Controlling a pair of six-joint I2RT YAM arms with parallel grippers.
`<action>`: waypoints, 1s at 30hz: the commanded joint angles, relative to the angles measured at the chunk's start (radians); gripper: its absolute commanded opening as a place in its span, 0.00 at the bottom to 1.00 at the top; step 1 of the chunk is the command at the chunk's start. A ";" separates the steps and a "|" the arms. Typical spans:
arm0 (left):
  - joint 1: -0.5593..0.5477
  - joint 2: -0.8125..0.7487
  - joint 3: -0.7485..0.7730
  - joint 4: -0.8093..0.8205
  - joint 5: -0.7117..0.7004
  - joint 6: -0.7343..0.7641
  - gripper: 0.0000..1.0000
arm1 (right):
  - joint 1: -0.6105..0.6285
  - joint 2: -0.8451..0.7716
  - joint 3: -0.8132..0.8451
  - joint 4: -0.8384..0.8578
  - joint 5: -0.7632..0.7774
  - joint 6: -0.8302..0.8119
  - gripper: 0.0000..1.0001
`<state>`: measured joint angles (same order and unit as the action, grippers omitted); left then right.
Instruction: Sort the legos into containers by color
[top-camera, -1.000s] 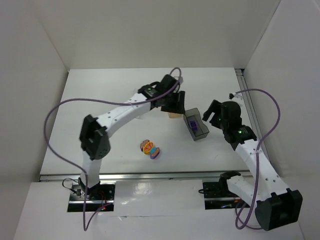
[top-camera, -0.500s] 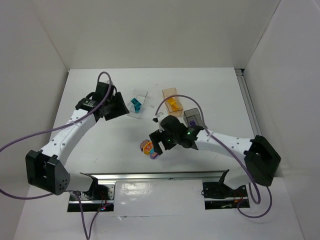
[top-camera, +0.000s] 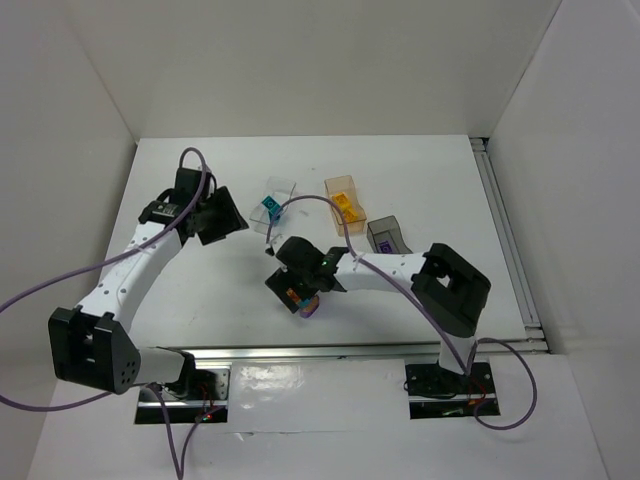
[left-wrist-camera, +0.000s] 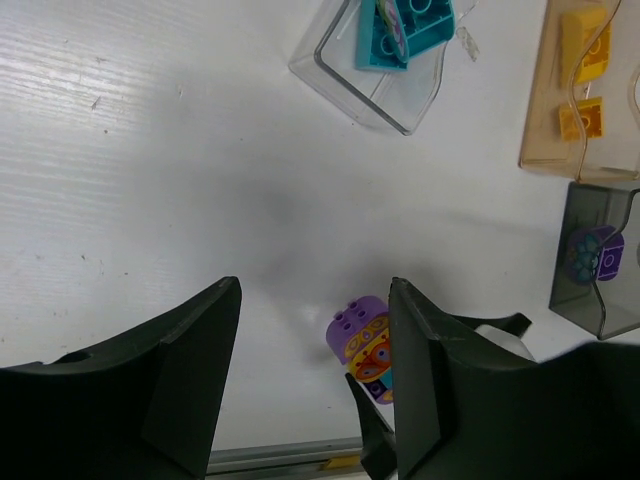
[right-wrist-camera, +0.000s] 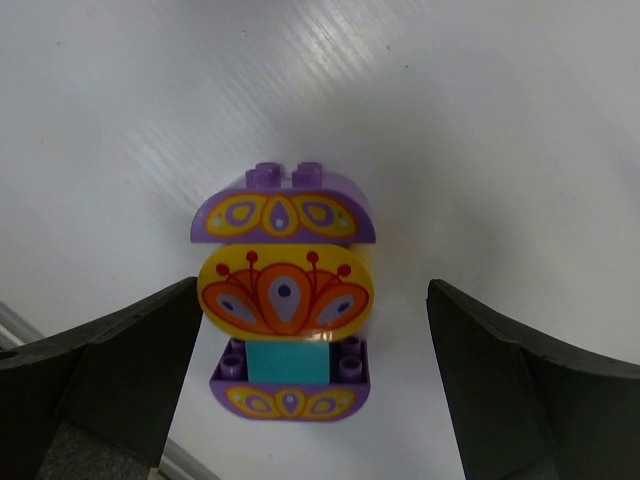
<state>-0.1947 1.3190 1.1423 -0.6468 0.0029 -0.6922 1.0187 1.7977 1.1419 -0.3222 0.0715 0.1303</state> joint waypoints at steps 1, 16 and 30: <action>0.020 -0.030 -0.010 0.032 0.028 0.002 0.68 | 0.008 0.055 0.067 0.025 0.034 -0.032 0.99; 0.058 0.065 -0.044 0.142 0.406 0.117 0.76 | 0.026 -0.084 -0.082 0.141 0.090 -0.003 0.58; -0.093 0.253 -0.089 0.363 0.882 0.146 0.95 | 0.026 -0.396 -0.237 0.218 0.111 -0.038 0.55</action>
<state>-0.2493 1.5459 1.0164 -0.3382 0.7914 -0.5755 1.0363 1.4185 0.9211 -0.1562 0.1493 0.1059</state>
